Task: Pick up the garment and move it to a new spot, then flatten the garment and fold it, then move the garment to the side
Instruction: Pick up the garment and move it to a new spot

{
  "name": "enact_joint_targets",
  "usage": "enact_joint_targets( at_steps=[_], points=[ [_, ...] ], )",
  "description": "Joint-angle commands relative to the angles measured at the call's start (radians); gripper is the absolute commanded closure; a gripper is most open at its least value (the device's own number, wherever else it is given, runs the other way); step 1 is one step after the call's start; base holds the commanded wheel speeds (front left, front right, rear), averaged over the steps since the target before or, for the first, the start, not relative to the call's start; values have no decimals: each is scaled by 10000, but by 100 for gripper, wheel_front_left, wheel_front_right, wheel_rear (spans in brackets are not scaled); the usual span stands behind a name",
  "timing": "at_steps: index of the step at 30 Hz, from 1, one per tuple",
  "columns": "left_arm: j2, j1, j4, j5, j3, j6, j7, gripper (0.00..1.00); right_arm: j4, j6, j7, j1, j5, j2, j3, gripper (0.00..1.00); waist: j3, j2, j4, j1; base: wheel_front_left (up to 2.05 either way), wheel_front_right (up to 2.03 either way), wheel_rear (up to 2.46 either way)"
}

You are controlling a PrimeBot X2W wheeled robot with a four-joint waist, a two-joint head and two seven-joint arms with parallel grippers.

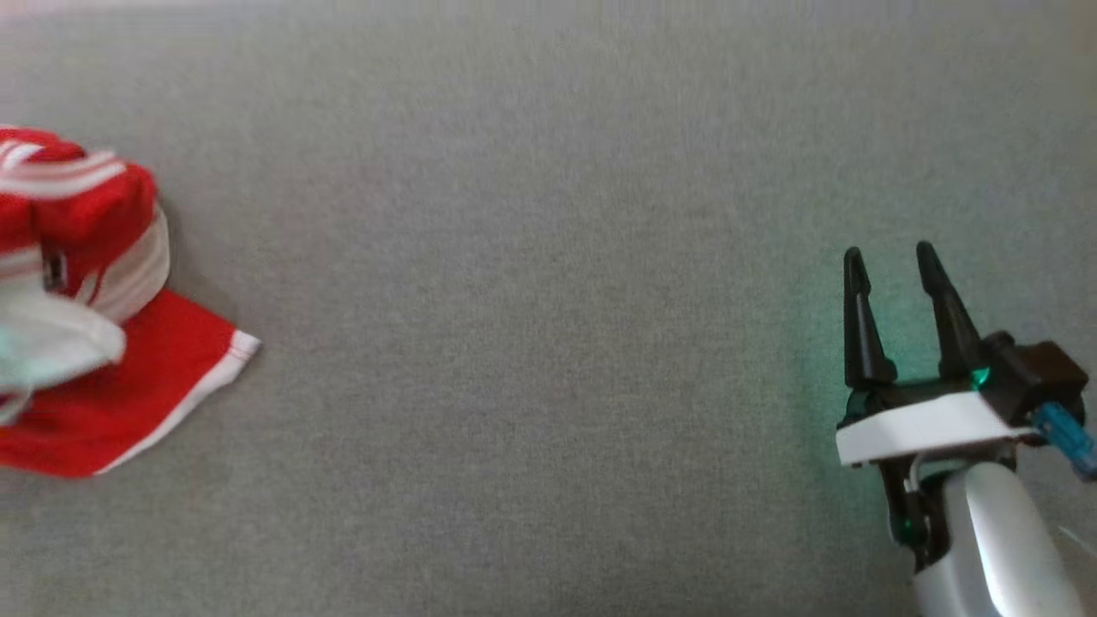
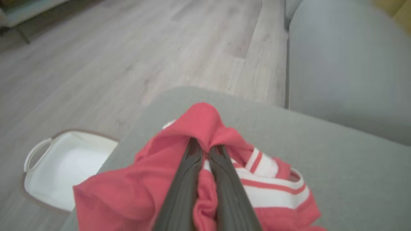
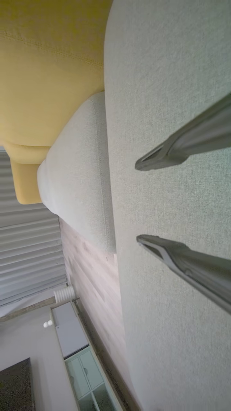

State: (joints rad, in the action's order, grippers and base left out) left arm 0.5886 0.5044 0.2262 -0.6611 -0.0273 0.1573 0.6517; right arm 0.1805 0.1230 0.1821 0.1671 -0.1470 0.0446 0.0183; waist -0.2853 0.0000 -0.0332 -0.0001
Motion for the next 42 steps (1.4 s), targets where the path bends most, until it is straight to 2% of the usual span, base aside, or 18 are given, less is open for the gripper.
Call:
enact_joint_targets(
  at_steps=[1, 6, 9, 13, 14, 15, 19, 25, 29, 35, 40, 41, 42],
  points=[
    [735, 1100, -661, 124, -348, -136, -177, 100, -144, 77, 171, -182, -124, 56, 229, 0, 750, 0, -162, 1, 0, 0, 0],
    [691, 2557, -1217, 289, 139, -562, -461, 100, 208, 77, 315, -442, -384, 56, 256, 0, 1513, 0, -171, 1, 0, 0, 0],
    [402, 3409, -1453, 310, 558, -828, -610, 100, 326, 77, 384, -522, -517, 56, 287, 0, 1822, 0, -79, 1, 0, 0, 0],
    [-297, 4201, -1641, 60, 1114, -1145, -692, 100, 428, 77, 442, -569, -613, 56, 350, 0, 2068, 0, 194, 1, 0, 0, 0],
    [-297, 4201, -1641, 60, 1114, -1145, -692, 100, 428, 77, 442, -569, -613, 56, 350, 0, 2068, 0, 194, 1, 0, 0, 0],
    [-730, 4456, -1712, -175, 1358, -1330, -761, 100, 451, 77, 462, -565, -637, 56, 382, 0, 2107, 0, 387, 1, 0, 0, 0],
    [-1591, 4665, -1793, -582, 1947, -1688, -833, 100, 456, 77, 478, -493, -688, 56, 510, 0, 2043, 0, 900, 1, 0, 0, 0],
    [-2741, 4278, -1605, -951, 2740, -1980, -1127, 100, 430, 77, 458, -338, -685, 56, 691, 0, 1809, 0, 1845, 1, 0, 0, 0],
    [-3280, 3569, -1063, -805, 3107, -2077, -1905, 100, 364, 77, 447, -258, -660, 56, 777, 0, 1675, 0, 2398, 1, 0, 0, 0],
    [-3855, 2060, 724, -38, 3753, -2028, -3579, 100, 251, 77, 359, -199, -683, 56, 1105, 0, 1502, 0, 3001, 1, 0, 0, 0],
    [-4297, 1171, 2572, 562, 4200, -1863, -4975, 98, 171, 77, 291, -183, -680, 56, 1225, 0, 1453, 0, 3194, 1, 0, 0, 0],
    [-4401, 1048, 2873, 568, 4217, -1834, -5180, 40, 170, 77, 284, -201, -681, 56, 1229, 0, 1473, 0, 3195, 1, 0, 0, 0],
    [-4486, 963, 3125, 570, 4239, -1824, -5340, 0, 169, 77, 276, -228, -678, 56, 1213, 0, 1494, 0, 3171, 1, 0, 0, 0]
  ],
)
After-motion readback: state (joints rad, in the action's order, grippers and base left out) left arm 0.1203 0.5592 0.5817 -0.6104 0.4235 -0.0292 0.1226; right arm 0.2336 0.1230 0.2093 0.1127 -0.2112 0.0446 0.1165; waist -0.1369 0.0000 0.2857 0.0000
